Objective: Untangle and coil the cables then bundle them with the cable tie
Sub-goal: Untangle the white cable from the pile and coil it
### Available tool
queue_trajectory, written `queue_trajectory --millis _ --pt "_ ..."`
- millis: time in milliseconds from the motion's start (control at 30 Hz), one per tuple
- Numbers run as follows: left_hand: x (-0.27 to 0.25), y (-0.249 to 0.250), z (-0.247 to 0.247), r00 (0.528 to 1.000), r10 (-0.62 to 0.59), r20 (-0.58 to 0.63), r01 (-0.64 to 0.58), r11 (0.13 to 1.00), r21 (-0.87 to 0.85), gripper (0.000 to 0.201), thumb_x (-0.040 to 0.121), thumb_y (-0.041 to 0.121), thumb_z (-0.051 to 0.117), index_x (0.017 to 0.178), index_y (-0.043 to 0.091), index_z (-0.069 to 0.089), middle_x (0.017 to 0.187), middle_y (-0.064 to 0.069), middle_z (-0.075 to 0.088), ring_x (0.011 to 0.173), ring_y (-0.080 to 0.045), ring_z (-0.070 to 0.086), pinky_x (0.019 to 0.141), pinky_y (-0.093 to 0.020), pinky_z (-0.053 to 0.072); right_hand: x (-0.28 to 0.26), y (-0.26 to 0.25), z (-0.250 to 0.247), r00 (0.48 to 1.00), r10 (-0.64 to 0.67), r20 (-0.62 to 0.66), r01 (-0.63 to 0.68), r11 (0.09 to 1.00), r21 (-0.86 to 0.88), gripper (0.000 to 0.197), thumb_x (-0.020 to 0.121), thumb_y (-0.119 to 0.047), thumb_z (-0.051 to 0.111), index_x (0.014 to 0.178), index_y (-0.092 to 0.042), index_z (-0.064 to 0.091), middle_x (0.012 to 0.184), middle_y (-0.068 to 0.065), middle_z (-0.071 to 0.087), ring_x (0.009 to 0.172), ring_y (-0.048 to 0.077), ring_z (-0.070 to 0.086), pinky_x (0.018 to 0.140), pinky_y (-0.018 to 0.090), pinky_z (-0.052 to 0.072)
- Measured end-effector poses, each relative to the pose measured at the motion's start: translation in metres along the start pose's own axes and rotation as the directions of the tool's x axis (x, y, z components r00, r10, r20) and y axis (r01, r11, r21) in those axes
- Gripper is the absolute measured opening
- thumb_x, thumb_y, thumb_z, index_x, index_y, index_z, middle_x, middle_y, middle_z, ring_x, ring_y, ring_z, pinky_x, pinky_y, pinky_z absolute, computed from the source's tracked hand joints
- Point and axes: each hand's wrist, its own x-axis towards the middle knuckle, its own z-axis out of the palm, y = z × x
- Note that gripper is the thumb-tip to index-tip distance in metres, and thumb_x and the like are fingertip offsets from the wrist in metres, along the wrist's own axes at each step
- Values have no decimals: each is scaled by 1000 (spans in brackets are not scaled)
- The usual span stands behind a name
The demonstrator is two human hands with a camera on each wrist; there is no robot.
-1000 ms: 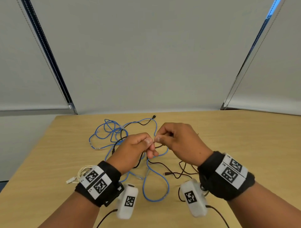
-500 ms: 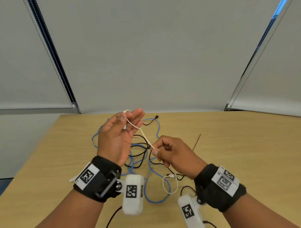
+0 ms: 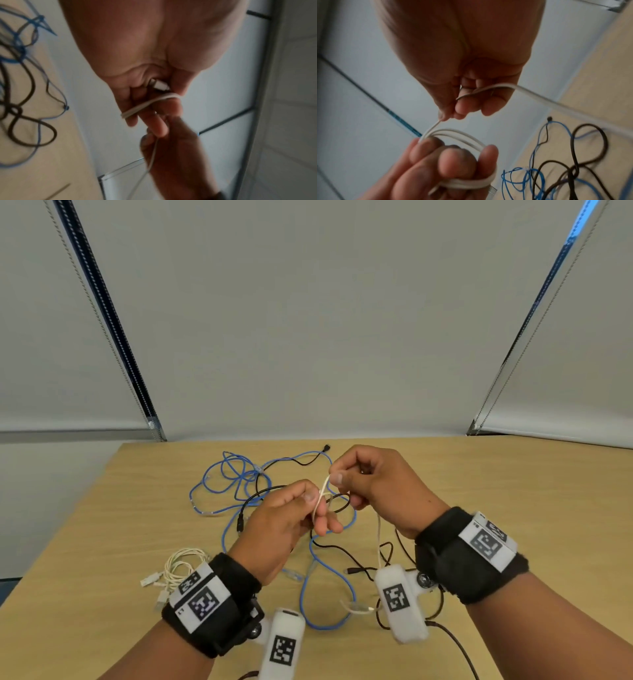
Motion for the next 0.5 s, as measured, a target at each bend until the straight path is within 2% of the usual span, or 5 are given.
queue_trajectory --millis 100,167,267,367,500 --pt "-3 4 -5 993 -50 110 69 983 -173 28 98 21 46 75 9 59 66 -12 59 84 -36 68 106 -66 37 -1 10 -1 999 47 10 -48 990 135 15 93 -9 69 82 -19 73 70 1 66 54 11 55 54 27 50" --pt "-5 9 -6 986 -34 165 84 948 -306 27 96 22 50 75 9 58 72 -18 65 90 -41 69 100 -58 47 -1 15 -2 998 60 23 -63 984 169 14 94 -9 68 85 -19 72 72 0 67 55 12 56 54 28 51" --pt "-5 16 -3 979 83 187 30 847 -531 29 99 22 46 78 7 57 101 -30 72 108 -45 68 98 -45 53 -2 23 -1 994 109 29 -113 975 191 9 96 -7 64 93 -14 70 72 0 67 53 12 54 51 29 51" --pt "-1 24 0 988 145 59 -76 775 -627 25 101 22 45 84 4 52 126 -33 64 126 -46 57 107 -48 48 -11 33 9 976 187 109 -207 954 216 7 99 -11 60 97 -12 67 73 2 64 52 13 52 50 30 49" --pt "5 23 -1 960 170 -224 -252 872 -419 20 100 22 48 95 3 52 128 -27 66 126 -40 60 111 -50 42 -26 36 29 949 234 212 -268 952 146 16 101 -24 58 103 -9 62 71 1 63 51 14 53 50 30 50"
